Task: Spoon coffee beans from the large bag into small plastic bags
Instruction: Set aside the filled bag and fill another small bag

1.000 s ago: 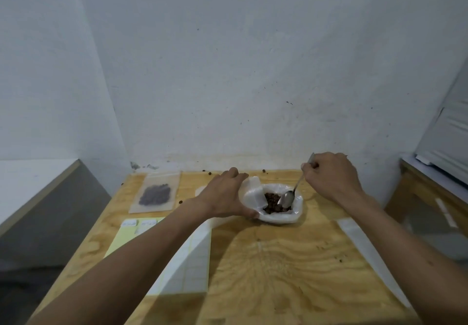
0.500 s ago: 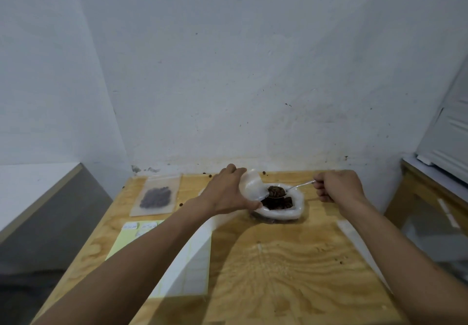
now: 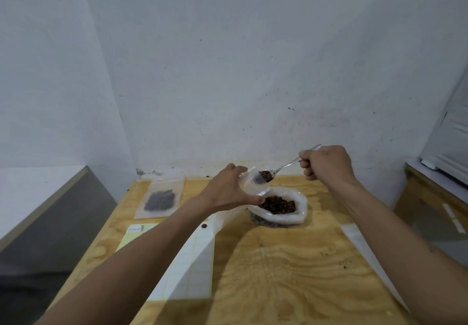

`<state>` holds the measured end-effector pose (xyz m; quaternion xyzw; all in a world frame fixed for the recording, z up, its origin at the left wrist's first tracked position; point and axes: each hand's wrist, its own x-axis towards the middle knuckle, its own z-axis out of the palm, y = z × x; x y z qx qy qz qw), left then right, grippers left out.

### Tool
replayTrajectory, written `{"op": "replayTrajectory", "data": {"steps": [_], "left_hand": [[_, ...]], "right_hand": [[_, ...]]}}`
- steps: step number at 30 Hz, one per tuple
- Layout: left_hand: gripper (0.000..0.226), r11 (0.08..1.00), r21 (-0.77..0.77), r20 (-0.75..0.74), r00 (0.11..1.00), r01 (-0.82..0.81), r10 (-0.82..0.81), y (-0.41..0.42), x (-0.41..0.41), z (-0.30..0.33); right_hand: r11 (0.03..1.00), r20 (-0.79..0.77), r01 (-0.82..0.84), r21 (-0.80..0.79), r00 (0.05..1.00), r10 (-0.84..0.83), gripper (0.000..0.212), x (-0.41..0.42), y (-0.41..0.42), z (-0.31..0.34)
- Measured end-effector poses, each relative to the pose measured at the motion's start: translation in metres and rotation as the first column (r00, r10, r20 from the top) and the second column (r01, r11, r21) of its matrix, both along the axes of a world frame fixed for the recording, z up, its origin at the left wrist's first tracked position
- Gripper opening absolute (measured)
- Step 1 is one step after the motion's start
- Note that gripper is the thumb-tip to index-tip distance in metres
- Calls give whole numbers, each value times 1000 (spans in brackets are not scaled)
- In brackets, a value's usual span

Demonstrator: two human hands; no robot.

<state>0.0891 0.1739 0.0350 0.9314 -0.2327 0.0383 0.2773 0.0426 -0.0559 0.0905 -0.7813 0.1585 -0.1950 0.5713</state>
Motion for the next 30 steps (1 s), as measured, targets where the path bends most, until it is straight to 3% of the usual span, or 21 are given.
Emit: {"op": "replayTrajectory", "data": {"steps": [6, 13, 16, 19, 22, 30], "left_hand": [[93, 998, 60, 27, 1000, 0, -2, -2, 2, 1], [104, 959, 281, 89, 995, 16, -42, 3, 4, -6], [104, 954, 300, 91, 995, 4, -32, 3, 2, -14], [104, 960, 280, 91, 996, -11, -15, 1, 0, -17], [101, 962, 272, 103, 995, -20, -9, 0, 0, -16], [97, 994, 113, -2, 1000, -16, 16, 17, 7, -6]], "right_hand": [[882, 196, 76, -466, 980, 19, 35, -7, 6, 9], [725, 48, 77, -685, 997, -61, 36, -11, -13, -29], [801, -11, 58, -595, 997, -80, 35, -11, -15, -54], [962, -104, 76, -262, 989, -106, 29, -7, -12, -69], [992, -196, 120, 23, 974, -113, 20, -5, -6, -79], [971, -195, 181, 155, 969, -150, 16, -1, -27, -60]]}}
